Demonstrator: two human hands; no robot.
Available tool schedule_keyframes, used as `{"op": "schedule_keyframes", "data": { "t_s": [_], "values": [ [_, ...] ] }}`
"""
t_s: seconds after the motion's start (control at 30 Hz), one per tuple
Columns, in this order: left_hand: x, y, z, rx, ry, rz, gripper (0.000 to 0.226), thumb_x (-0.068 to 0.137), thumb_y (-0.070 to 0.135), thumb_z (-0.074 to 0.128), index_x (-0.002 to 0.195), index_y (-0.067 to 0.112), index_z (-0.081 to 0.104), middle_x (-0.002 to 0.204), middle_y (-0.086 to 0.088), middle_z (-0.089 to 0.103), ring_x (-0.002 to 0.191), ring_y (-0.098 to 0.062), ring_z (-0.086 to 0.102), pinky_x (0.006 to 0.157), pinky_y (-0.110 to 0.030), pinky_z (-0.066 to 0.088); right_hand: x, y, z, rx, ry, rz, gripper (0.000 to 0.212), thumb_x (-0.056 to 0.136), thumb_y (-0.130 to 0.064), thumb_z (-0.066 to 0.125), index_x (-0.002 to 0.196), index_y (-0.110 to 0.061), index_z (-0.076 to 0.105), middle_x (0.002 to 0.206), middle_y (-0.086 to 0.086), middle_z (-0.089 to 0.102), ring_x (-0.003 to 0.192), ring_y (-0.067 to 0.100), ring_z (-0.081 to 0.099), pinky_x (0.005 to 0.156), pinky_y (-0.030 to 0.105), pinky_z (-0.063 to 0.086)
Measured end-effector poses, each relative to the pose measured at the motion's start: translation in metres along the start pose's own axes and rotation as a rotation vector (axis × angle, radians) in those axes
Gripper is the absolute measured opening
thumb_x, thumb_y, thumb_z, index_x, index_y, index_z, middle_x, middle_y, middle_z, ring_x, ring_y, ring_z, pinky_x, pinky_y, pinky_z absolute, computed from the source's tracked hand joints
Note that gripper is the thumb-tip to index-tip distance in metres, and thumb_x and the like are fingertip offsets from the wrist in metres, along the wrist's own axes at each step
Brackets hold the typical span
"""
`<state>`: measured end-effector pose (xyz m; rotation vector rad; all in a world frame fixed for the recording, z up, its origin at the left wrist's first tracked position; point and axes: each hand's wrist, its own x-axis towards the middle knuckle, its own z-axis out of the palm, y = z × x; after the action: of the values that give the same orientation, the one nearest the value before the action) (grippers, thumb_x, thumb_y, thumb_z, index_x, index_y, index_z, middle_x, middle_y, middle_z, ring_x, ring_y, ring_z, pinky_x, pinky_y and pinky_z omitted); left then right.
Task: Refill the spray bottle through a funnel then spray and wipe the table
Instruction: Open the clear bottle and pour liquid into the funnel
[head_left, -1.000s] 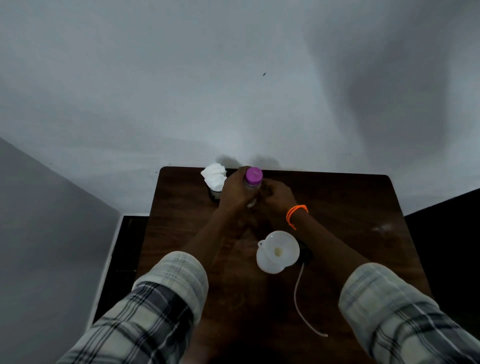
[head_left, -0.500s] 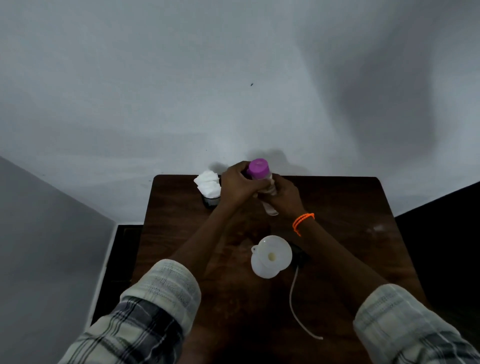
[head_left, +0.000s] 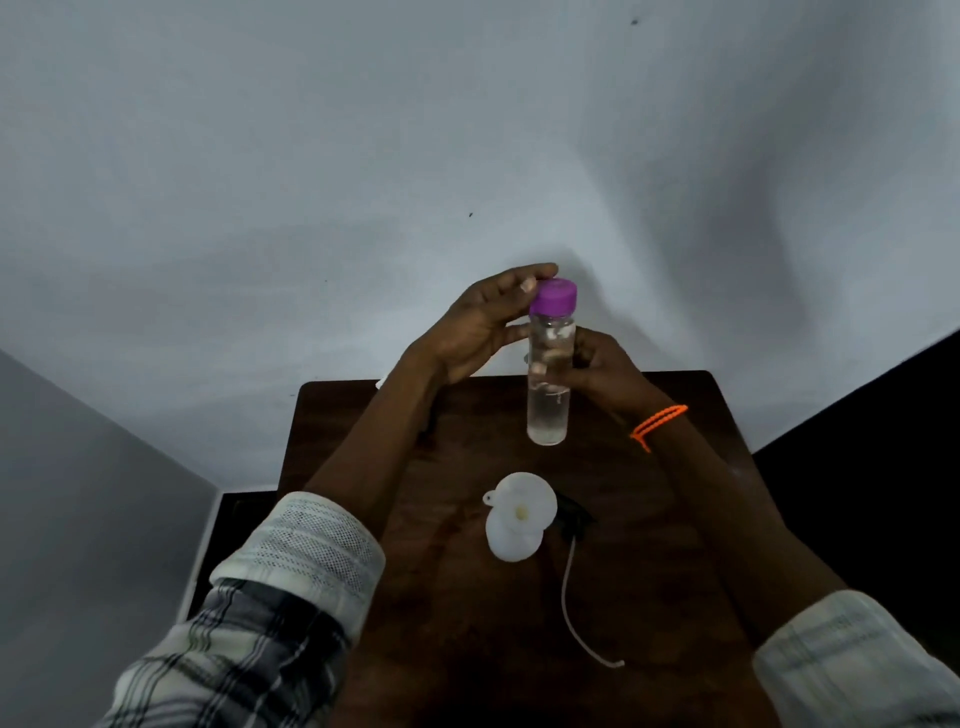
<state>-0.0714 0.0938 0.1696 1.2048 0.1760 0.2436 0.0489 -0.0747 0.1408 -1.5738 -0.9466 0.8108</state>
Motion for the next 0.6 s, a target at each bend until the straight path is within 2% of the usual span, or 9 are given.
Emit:
{"op": "schedule_keyframes", "data": {
  "t_s": [0.1,0.2,0.3,0.4,0.47,0.53,0.6],
  "values": [
    [-0.005,0.002,0.011,-0.063,-0.118,0.000,0.056,0.100,0.021,0.054,0.150,-0.001,0.041,0.145,-0.021,0.050,0.131,-0.033,0.049,0.111,-0.052,0.038,-0.014,-0.010,-0.002,0.190,-0.142,0.044,0.043,0.081,-0.009,0.075,0.122,0.001,0.064,0.113,0.021,0.072,0.106,0.036,0.069,0.097,0.048,0.054],
    [-0.008,0.002,0.019,-0.070,-0.177,0.016,0.057,0.100,0.018,0.056,0.152,0.002,0.038,0.148,-0.027,0.046,0.131,-0.039,0.045,0.103,-0.058,0.029,-0.027,-0.014,-0.004,0.323,-0.246,0.078,0.067,0.082,-0.026,0.081,0.131,0.010,0.055,0.116,0.028,0.066,0.107,0.040,0.065,0.098,0.050,0.053],
    [-0.014,0.003,0.029,-0.116,-0.250,0.047,0.053,0.099,0.013,0.056,0.149,0.003,0.041,0.153,-0.031,0.039,0.141,-0.043,0.038,0.111,-0.068,0.020,-0.039,-0.019,-0.003,0.337,-0.315,0.097,0.072,0.081,-0.035,0.082,0.131,0.010,0.055,0.117,0.027,0.066,0.106,0.038,0.066,0.096,0.047,0.053],
    [-0.024,0.004,0.037,-0.184,-0.285,0.051,0.044,0.092,0.013,0.070,0.132,0.005,0.055,0.144,-0.028,0.050,0.133,-0.042,0.050,0.112,-0.055,0.039,-0.048,-0.019,0.000,0.311,-0.323,0.083,0.070,0.083,-0.032,0.080,0.129,0.014,0.053,0.120,0.030,0.063,0.112,0.043,0.061,0.103,0.058,0.045],
    [-0.029,0.005,0.039,-0.208,-0.298,0.052,0.035,0.088,0.009,0.074,0.120,0.007,0.058,0.139,-0.028,0.054,0.127,-0.041,0.056,0.108,-0.050,0.045,-0.054,-0.018,0.003,0.299,-0.293,0.081,0.067,0.085,-0.029,0.079,0.127,0.015,0.054,0.121,0.030,0.063,0.114,0.044,0.059,0.106,0.060,0.042],
    [-0.034,0.003,0.038,-0.211,-0.287,0.045,0.029,0.087,0.005,0.073,0.111,0.009,0.058,0.135,-0.027,0.057,0.123,-0.040,0.060,0.106,-0.049,0.047,-0.059,-0.016,0.007,0.285,-0.263,0.074,0.056,0.087,-0.024,0.076,0.125,0.013,0.058,0.120,0.029,0.064,0.112,0.043,0.061,0.106,0.061,0.042],
    [-0.038,0.003,0.039,-0.153,-0.226,0.042,0.030,0.083,-0.002,0.073,0.104,0.010,0.054,0.123,-0.018,0.063,0.116,-0.036,0.064,0.100,-0.044,0.051,-0.063,-0.014,0.011,0.227,-0.218,0.072,0.039,0.089,-0.016,0.070,0.120,0.007,0.064,0.117,0.028,0.067,0.109,0.039,0.064,0.105,0.060,0.044]
  ]
}}
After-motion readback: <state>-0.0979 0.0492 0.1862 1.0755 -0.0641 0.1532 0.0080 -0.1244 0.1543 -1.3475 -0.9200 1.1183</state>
